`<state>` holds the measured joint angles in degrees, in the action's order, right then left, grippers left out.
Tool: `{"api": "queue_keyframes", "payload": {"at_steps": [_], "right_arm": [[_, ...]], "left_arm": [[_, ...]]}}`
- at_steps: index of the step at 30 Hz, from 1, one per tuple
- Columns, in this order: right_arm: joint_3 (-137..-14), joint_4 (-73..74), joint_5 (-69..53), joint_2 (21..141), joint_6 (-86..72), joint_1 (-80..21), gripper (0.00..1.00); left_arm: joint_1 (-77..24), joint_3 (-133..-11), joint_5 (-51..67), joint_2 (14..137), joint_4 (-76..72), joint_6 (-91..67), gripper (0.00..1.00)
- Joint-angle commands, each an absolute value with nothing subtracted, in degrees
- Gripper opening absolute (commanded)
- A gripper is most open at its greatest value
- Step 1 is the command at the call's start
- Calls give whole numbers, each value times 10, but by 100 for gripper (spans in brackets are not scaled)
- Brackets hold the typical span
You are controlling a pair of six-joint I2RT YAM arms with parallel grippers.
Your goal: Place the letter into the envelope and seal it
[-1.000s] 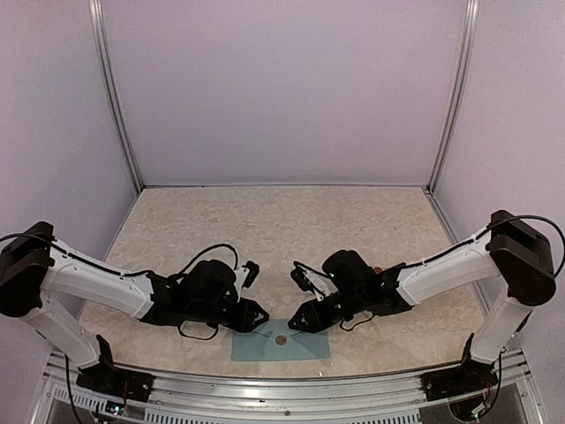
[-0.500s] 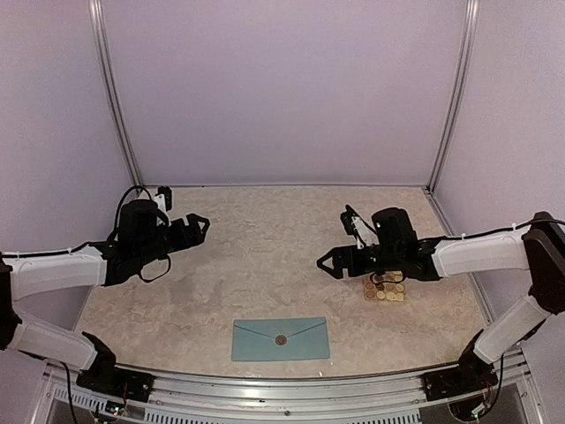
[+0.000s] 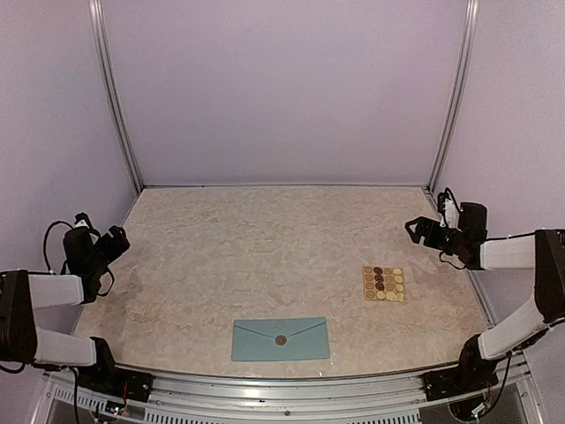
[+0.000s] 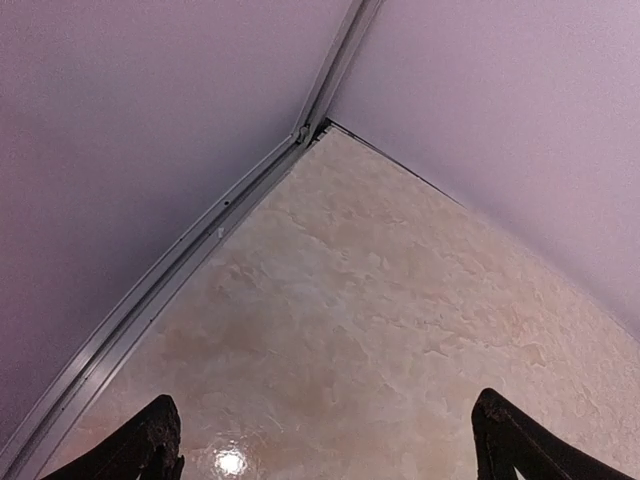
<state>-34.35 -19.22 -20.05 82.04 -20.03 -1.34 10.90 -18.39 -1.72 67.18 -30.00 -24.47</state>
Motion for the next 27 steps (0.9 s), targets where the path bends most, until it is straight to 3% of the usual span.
{"api": "queue_keyframes", "payload": {"at_steps": [1,10,27], "right_arm": [[-291,-303,-225,767,-180,67,95],[-178,-440,-34,698,-100,78,99],[-158,-465,-32,688,-101,78,100]], "left_arm": [[133,-138,-12,654,-427,-202,96],[128,-128,-8,691,-506,-173,99],[81,-145,-35,729,-513,-148,99]]}}
